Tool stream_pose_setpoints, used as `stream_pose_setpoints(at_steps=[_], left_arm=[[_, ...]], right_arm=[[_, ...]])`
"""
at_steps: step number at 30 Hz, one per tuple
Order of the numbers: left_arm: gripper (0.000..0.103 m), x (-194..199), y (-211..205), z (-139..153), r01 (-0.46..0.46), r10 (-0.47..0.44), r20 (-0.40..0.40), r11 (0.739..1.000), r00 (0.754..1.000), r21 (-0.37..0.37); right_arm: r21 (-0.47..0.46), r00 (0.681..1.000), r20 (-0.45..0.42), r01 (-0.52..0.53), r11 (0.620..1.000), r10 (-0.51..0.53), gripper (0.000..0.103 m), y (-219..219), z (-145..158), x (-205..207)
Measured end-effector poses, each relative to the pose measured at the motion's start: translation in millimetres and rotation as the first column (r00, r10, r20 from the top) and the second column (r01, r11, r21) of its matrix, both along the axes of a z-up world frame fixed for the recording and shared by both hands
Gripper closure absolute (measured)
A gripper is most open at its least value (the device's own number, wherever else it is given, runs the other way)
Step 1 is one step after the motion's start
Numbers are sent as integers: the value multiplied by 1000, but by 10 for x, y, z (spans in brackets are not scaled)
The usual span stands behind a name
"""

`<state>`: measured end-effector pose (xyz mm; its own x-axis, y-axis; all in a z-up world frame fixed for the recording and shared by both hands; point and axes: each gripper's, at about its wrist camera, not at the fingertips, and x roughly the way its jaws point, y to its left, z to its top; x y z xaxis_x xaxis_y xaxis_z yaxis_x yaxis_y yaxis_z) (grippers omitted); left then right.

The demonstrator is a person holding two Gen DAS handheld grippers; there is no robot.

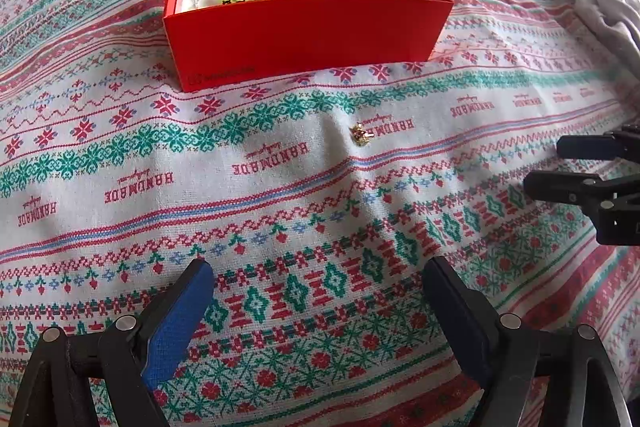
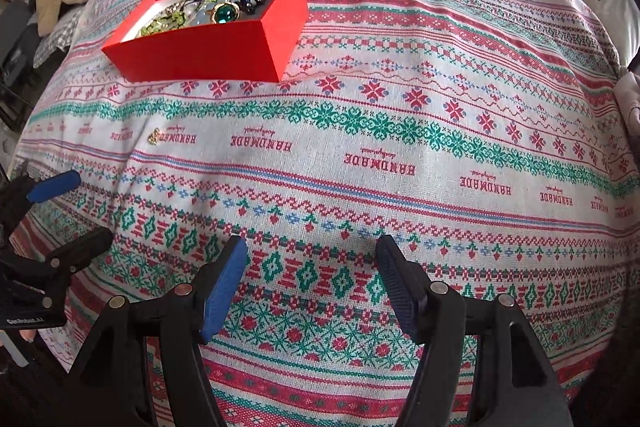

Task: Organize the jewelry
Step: 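Move the right tool toward the remaining gold earring on the cover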

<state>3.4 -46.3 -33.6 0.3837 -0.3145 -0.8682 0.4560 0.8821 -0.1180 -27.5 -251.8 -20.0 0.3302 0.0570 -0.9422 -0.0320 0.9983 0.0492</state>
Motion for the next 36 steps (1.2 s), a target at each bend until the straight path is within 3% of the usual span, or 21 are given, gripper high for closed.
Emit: stream_pose_setpoints(at_steps=[5,8,12,18,28,36], left_arm=[[26,24,147,52,-14,14,2,1000,1000,-5],[38,59,249,115,-27,26,23,1000,999,6],[48,164,445,223,-69,70,15,997,997,-42],[49,299,730,380,-163,162,-18,974,987,-156],[49,354,782,430,-224,221,-33,967,975,-121],[45,476,936,498,-335,328,-71,933,942,-133]], right_arm=[[-22,1000,15,-17,1000,18,30,21,1,-27],[-21,1000,15,-25,999,25,30,37,1,-27],[-26,999,18,-39,999,40,30,90,22,-11],[-10,998,36,-48,999,48,30,121,137,49],[91,996,85,-17,996,9,30,-110,483,190],[137,992,101,63,989,-77,30,-326,616,209]])
